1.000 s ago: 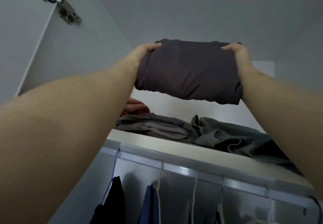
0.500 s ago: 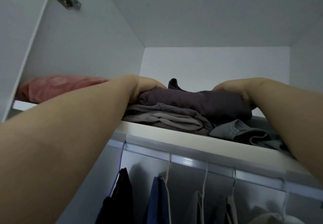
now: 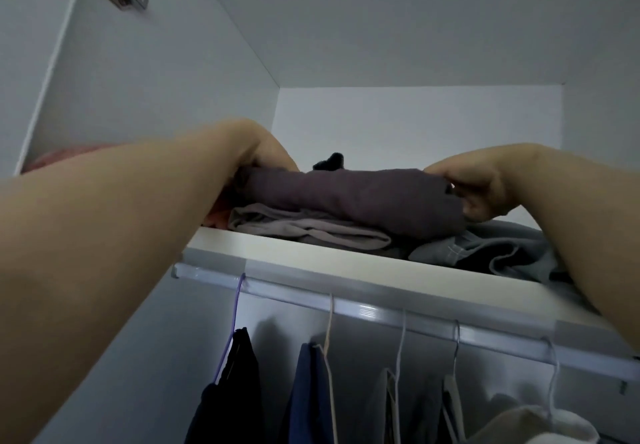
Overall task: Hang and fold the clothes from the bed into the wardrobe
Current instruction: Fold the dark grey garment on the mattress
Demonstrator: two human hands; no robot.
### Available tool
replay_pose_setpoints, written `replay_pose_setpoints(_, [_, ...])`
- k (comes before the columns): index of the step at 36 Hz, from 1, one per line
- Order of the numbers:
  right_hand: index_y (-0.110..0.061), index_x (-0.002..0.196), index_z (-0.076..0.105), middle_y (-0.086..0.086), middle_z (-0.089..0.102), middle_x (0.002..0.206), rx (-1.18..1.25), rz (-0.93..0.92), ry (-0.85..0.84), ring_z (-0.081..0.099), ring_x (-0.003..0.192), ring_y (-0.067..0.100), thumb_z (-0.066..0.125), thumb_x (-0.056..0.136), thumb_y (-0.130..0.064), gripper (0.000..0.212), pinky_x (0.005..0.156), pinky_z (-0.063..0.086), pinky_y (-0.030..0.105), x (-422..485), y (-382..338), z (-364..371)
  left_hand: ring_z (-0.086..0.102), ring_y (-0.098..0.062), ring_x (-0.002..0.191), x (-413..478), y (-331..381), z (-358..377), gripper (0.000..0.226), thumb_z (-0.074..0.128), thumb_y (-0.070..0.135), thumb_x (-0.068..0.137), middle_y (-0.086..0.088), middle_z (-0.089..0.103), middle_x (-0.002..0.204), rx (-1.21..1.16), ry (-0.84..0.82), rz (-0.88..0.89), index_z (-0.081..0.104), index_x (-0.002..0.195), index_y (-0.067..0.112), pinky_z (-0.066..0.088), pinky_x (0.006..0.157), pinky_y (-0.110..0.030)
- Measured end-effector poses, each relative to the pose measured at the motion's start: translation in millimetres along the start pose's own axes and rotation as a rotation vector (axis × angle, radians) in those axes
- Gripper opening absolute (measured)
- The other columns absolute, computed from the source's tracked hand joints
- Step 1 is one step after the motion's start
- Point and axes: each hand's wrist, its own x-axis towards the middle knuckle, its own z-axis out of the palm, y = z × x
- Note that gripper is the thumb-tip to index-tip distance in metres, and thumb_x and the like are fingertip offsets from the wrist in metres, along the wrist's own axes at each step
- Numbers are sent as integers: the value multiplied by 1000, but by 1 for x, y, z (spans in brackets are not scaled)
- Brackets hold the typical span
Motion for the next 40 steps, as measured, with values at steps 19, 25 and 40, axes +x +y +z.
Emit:
replay_pose_setpoints(19, [-9,100,56,7,56,77,-63,-46,235,55,56,20,52,89,-25,19,48,51,23,18,-5,-4,34,-28,134,38,84,12,56,39,42,98,-5,30,148,-639,135,271,26,144,12,36,102,-43])
replay_pose_setpoints(25, [-6,113,56,9,62,88,-116,-56,237,60,65,25,54,86,-25,33,63,53,32,22,-3,-7,49,-22,114,28,78,23,38,38,30,100,-8,45,138,211,13,126,47,131,9,43,87,-32])
replay_pose_setpoints(40, [-10,102,60,13,56,99,-283,-163,-35,49,90,25,46,93,-30,26,76,38,32,-15,-9,33,58,-29,104,-1,51,40,14,47,19,95,-12,62,115,286,11,246,60,101,15,41,101,-40])
